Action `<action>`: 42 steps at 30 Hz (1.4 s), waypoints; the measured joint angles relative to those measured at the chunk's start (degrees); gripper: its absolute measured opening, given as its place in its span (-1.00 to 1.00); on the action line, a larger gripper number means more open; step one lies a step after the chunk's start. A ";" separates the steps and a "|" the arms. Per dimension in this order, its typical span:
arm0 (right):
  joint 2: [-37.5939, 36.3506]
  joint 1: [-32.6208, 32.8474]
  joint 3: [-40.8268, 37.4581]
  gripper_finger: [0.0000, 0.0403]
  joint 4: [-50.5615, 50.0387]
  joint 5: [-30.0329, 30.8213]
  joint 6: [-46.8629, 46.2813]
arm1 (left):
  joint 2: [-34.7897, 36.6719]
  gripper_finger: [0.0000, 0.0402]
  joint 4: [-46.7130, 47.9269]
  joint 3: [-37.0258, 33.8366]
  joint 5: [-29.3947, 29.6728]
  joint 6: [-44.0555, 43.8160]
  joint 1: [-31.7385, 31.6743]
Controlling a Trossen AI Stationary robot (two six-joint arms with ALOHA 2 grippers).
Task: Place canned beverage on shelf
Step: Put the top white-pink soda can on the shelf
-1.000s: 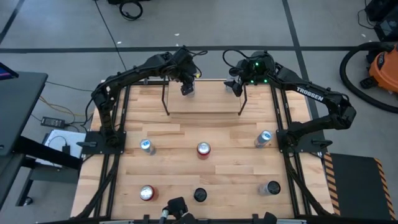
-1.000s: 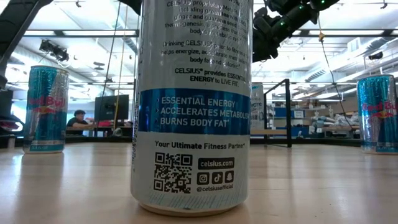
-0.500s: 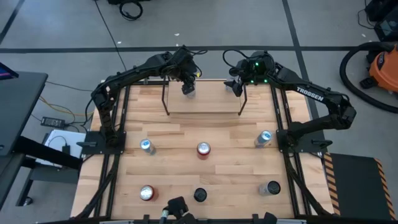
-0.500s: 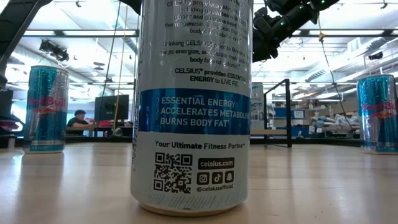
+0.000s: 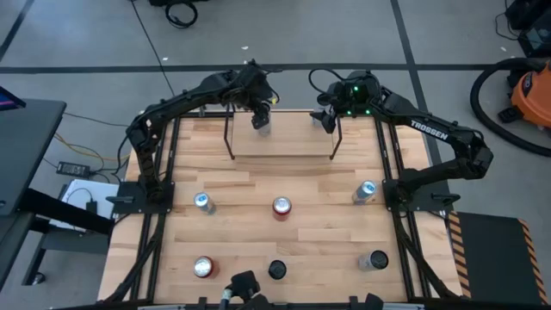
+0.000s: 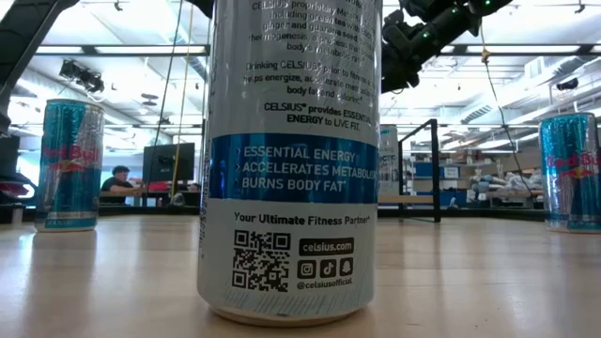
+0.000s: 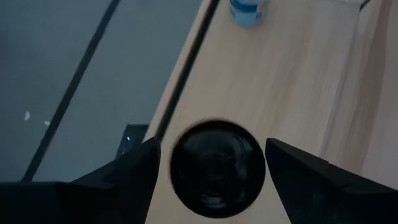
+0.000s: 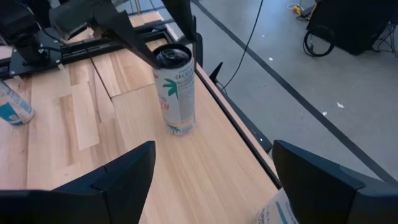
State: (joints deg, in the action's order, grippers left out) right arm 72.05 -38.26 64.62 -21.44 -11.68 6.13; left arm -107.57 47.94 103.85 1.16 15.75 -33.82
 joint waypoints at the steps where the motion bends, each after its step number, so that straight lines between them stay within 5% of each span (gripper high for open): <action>1: 0.00 0.01 0.00 0.65 0.32 0.00 0.01 | 0.00 0.45 0.31 0.72 0.00 0.00 -0.01; 13: 0.60 0.45 0.00 0.65 9.47 -3.30 0.02 | 0.00 0.45 12.75 13.87 0.04 1.49 -0.29; 21: 8.38 3.08 -0.02 0.65 20.05 -3.17 1.40 | 0.00 0.45 22.51 20.97 -0.03 1.60 -0.79; 42: 27.86 6.31 -0.02 0.65 47.39 -3.18 4.03 | 1.86 0.45 25.83 22.67 0.08 1.51 -5.29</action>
State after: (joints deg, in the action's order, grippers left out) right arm 99.91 -31.95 64.60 25.95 -14.86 10.16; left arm -105.71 73.77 126.52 1.23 17.26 -39.11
